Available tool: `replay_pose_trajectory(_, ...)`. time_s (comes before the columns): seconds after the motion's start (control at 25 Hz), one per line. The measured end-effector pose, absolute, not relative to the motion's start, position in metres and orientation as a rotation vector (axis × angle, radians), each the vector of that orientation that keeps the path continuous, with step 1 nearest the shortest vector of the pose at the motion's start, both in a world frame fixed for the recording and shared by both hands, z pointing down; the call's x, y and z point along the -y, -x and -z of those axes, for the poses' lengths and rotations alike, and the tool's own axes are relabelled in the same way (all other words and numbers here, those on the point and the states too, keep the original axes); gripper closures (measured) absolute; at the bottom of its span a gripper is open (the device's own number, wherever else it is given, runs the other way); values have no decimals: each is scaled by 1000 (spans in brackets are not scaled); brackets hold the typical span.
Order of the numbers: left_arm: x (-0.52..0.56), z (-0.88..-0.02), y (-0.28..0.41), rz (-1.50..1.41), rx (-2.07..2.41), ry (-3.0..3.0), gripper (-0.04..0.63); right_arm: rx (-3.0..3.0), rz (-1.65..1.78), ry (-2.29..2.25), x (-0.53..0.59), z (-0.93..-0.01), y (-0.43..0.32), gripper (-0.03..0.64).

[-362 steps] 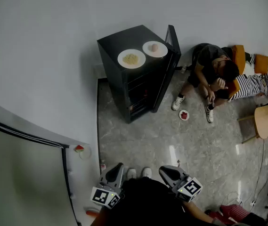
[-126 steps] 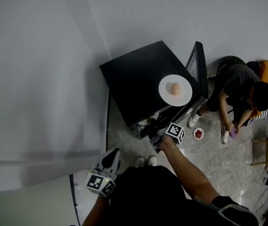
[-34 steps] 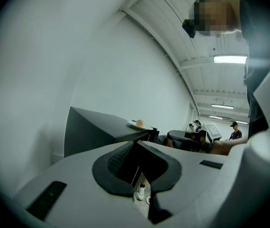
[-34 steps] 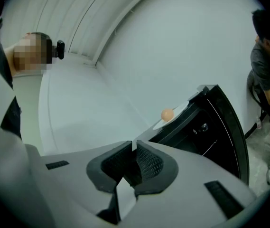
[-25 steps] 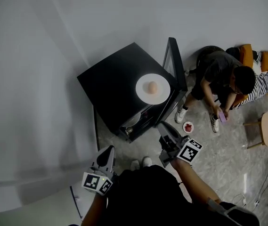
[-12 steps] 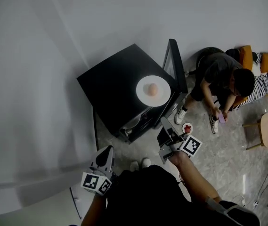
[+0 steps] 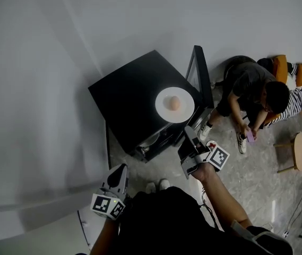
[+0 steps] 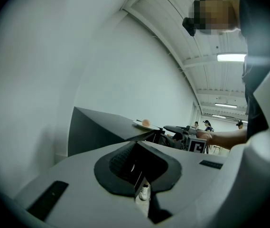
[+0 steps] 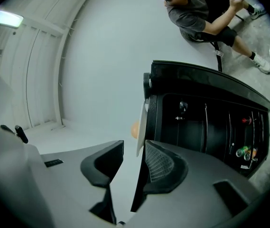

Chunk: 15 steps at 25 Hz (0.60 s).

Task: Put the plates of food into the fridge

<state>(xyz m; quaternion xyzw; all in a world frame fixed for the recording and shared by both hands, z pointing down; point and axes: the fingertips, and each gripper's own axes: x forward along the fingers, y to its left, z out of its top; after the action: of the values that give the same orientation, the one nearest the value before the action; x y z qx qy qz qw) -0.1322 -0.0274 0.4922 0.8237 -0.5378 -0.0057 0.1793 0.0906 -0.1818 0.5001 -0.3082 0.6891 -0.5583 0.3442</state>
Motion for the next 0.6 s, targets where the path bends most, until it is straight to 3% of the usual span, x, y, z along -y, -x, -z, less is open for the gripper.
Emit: replay_pose_trajectory(0.6, 36, -490, 131, 19, 1542, -2306, 571, -1676, 1594, 804, 218, -510, -83, 482)
